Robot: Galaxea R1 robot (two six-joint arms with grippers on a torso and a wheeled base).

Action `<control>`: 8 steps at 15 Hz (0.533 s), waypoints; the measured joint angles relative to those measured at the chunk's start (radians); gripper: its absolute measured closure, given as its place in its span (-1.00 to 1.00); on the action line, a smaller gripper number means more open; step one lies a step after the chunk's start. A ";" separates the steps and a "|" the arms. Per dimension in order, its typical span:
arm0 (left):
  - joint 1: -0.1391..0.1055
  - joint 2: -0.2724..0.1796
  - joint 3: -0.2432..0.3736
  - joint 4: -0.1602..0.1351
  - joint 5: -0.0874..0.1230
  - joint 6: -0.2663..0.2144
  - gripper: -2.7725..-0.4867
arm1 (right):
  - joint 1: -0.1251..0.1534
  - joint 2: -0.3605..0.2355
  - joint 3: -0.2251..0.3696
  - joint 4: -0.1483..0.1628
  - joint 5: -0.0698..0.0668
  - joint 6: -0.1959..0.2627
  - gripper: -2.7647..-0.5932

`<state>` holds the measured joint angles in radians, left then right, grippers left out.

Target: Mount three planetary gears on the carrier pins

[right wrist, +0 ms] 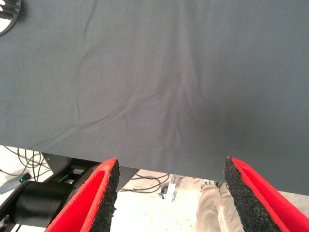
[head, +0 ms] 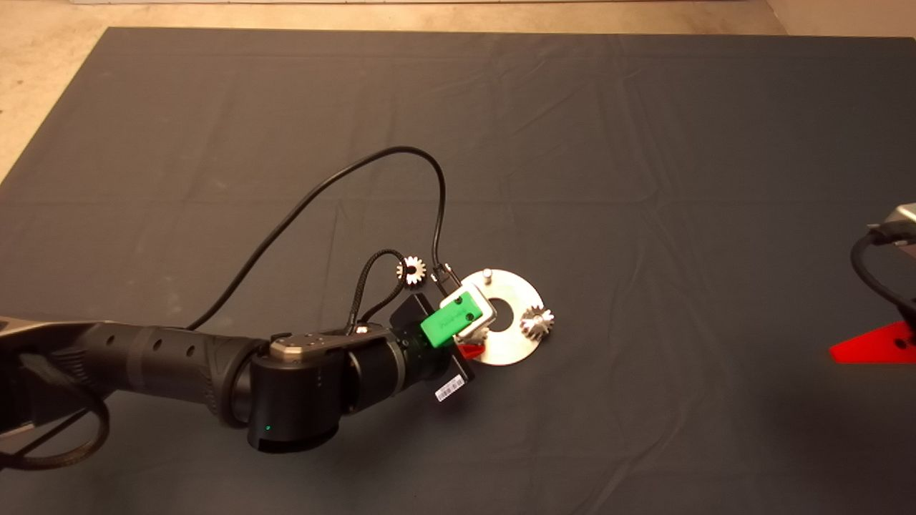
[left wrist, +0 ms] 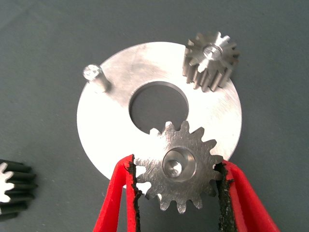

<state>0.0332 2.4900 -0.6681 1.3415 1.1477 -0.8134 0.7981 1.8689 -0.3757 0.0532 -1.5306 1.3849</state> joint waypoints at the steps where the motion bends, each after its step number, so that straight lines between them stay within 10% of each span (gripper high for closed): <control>1: 0.001 0.000 0.000 -0.003 -0.001 0.000 0.82 | 0.000 0.000 0.000 0.000 0.000 0.000 0.07; 8: 0.019 0.001 0.000 -0.014 -0.008 0.001 0.82 | 0.000 -0.002 0.000 0.000 0.000 0.000 0.07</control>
<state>0.0519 2.4906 -0.6685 1.3277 1.1398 -0.8126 0.7985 1.8670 -0.3755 0.0532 -1.5309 1.3849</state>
